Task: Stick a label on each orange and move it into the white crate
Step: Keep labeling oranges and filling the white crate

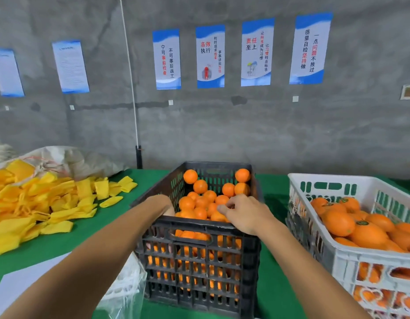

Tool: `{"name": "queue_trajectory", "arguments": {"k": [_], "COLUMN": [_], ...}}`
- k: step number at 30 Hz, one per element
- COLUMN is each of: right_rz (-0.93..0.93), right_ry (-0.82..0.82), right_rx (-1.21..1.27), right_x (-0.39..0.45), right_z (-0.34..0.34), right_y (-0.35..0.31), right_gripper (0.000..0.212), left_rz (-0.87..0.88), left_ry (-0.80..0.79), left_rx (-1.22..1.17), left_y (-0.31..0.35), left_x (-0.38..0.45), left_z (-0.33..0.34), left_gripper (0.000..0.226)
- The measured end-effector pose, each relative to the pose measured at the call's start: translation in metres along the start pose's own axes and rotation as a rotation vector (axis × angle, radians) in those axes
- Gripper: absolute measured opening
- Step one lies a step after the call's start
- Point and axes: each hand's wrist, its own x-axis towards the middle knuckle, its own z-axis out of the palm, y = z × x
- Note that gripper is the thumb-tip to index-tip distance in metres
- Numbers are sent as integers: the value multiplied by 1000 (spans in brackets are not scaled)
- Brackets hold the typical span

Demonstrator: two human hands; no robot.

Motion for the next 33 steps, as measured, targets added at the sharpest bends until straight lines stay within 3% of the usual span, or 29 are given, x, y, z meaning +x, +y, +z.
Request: {"name": "queue_trajectory", "arguments": {"k": [3, 14, 21, 26, 29, 31, 33], "right_rz": [4, -5, 2, 30, 29, 32, 26], "right_ry": [-2, 39, 45, 75, 90, 120, 134], "right_rx": [-4, 0, -3, -6, 7, 43, 86], "right_x": [0, -9, -9, -7, -9, -11, -13], "right_z": [-1, -6, -3, -1, -3, -4, -5], "right_y": [-2, -7, -7, -6, -8, -8, -8], "right_gripper": [47, 53, 53, 52, 42, 47, 66], "left_rz": [0, 27, 11, 71, 266, 458, 627], "left_ry": [-82, -121, -79, -164, 12, 354, 723], "left_rx": [62, 114, 94, 3, -225, -616, -945], "left_y": [4, 2, 5, 4, 5, 14, 32], "left_x": [-7, -9, -12, -17, -22, -33, -57], "left_z": [-2, -1, -1, 2, 7, 7, 4], "left_gripper": [48, 48, 48, 49, 49, 43, 48]}}
